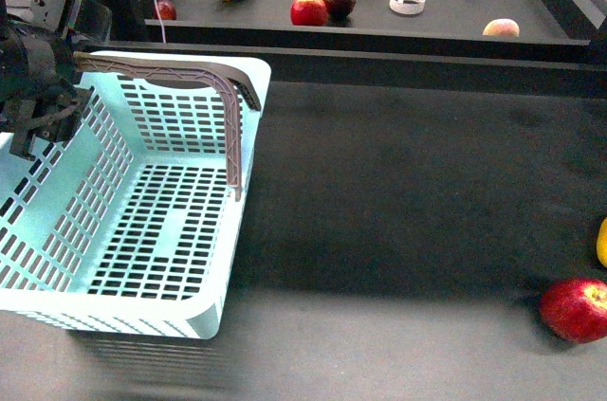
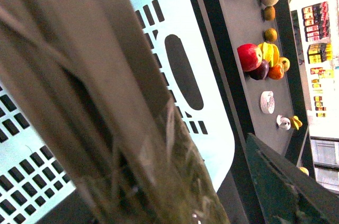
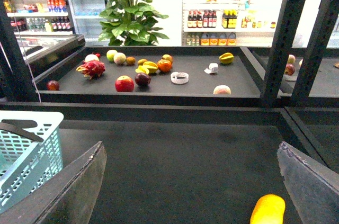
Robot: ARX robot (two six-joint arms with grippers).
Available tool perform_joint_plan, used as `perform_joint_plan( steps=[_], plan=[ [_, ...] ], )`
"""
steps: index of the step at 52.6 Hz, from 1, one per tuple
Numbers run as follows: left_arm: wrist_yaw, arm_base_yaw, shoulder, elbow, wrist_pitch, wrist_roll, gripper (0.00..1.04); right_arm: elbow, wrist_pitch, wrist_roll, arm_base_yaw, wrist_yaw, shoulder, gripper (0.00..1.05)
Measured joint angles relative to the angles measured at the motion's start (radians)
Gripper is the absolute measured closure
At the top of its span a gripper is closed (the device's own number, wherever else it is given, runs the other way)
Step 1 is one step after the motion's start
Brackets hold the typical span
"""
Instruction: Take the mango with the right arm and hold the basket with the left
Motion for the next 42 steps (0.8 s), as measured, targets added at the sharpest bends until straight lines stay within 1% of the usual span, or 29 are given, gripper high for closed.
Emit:
perform_joint_plan(
  steps=[3, 4, 7, 9, 11, 16, 18, 21, 29, 37, 42],
  plan=[
    [0.0, 0.0, 0.002, 0.002, 0.0, -0.006, 0.58, 0.0, 0.0, 0.0, 0.0, 0.0, 0.0, 0.08],
    [-0.001, 0.0, 0.002, 0.002, 0.0, -0.007, 0.6, 0.0, 0.0, 0.0, 0.0, 0.0, 0.0, 0.08],
    [-0.001, 0.0, 0.006, 0.006, 0.0, -0.01, 0.71, 0.0, 0.0, 0.0, 0.0, 0.0, 0.0, 0.08],
    [-0.002, -0.001, 0.008, 0.009, 0.0, -0.015, 0.76, 0.0, 0.0, 0.0, 0.0, 0.0, 0.0, 0.08],
    [-0.003, -0.003, 0.009, 0.013, -0.001, -0.048, 0.82, 0.0, 0.0, 0.0, 0.0, 0.0, 0.0, 0.08],
    [-0.003, -0.008, 0.009, 0.024, -0.003, -0.096, 0.94, 0.0, 0.0, 0.0, 0.0, 0.0, 0.0, 0.08],
    [0.0, -0.01, 0.009, 0.026, -0.006, -0.102, 0.97, 0.0, 0.0, 0.0, 0.0, 0.0, 0.0, 0.08],
    [0.011, -0.014, 0.009, 0.031, -0.009, -0.1, 0.98, 0.0, 0.0, 0.0, 0.0, 0.0, 0.0, 0.08],
    [-0.054, -0.016, -0.011, 0.034, -0.056, -0.132, 0.98, 0.0, 0.0, 0.0, 0.0, 0.0, 0.0, 0.08],
    [-0.085, -0.012, -0.079, 0.003, -0.105, -0.128, 0.99, 0.0, 0.0, 0.0, 0.0, 0.0, 0.0, 0.08],
    [-0.091, -0.008, -0.151, -0.024, -0.109, -0.116, 0.99, 0.0, 0.0, 0.0, 0.0, 0.0, 0.0, 0.08]
  ],
)
